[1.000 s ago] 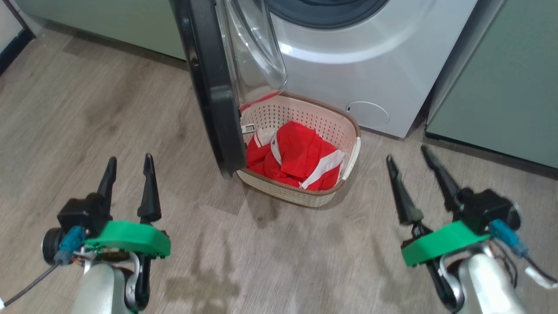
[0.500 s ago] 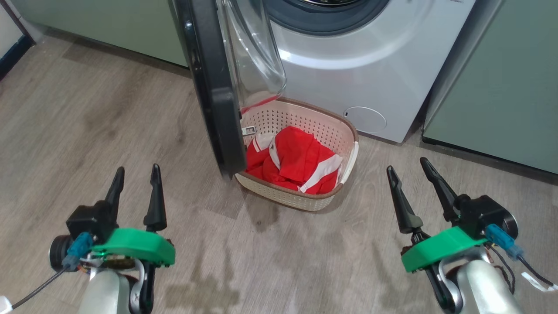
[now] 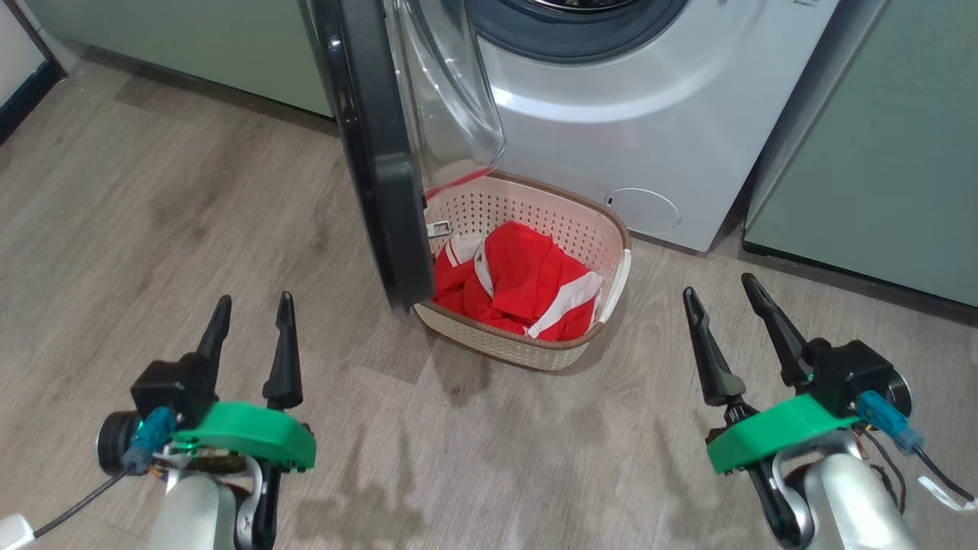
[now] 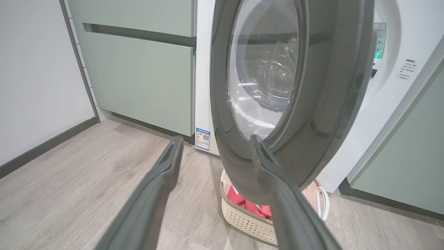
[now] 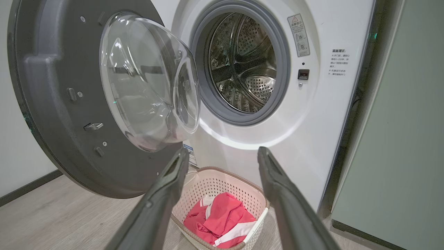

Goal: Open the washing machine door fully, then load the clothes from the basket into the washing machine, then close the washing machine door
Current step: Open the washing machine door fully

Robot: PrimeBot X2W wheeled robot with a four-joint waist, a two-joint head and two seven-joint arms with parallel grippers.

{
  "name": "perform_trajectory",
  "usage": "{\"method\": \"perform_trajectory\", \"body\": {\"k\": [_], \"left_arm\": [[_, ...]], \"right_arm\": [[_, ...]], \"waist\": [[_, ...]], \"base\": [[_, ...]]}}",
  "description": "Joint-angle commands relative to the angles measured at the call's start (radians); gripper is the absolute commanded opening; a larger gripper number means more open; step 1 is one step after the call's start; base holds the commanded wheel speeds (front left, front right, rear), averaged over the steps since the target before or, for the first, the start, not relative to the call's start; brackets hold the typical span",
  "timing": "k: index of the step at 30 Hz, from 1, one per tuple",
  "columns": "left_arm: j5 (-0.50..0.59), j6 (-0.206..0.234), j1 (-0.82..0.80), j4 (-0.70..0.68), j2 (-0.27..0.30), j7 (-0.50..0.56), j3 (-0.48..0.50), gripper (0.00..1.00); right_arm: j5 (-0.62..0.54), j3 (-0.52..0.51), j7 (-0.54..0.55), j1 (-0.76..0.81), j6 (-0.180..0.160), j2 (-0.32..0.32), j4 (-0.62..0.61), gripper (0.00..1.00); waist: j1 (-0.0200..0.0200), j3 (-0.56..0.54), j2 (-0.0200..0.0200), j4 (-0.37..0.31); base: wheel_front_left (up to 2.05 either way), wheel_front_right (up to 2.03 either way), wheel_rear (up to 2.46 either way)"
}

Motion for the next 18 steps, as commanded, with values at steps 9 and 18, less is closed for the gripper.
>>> {"method": "perform_trajectory", "body": {"k": [9, 18], "left_arm": [[0.001, -0.001, -0.016, -0.023, 0.016, -0.009, 0.027, 0.0], [-0.008, 0.0, -0.032, -0.026, 0.021, -0.009, 0.049, 0.0]], "right_arm": [[0.008, 0.019, -0.011, -0.046, 0.0, 0.007, -0.043, 1.0], [0.016, 0.019, -0.011, -0.055, 0.0, 0.007, -0.038, 1.0]], "waist": [[0.0, 0.009, 0.0, 0.006], [0.0, 0.016, 0.0, 0.007]], "base": [[0.0, 0.0, 0.0], [0.0, 0.0, 0.0]]}}
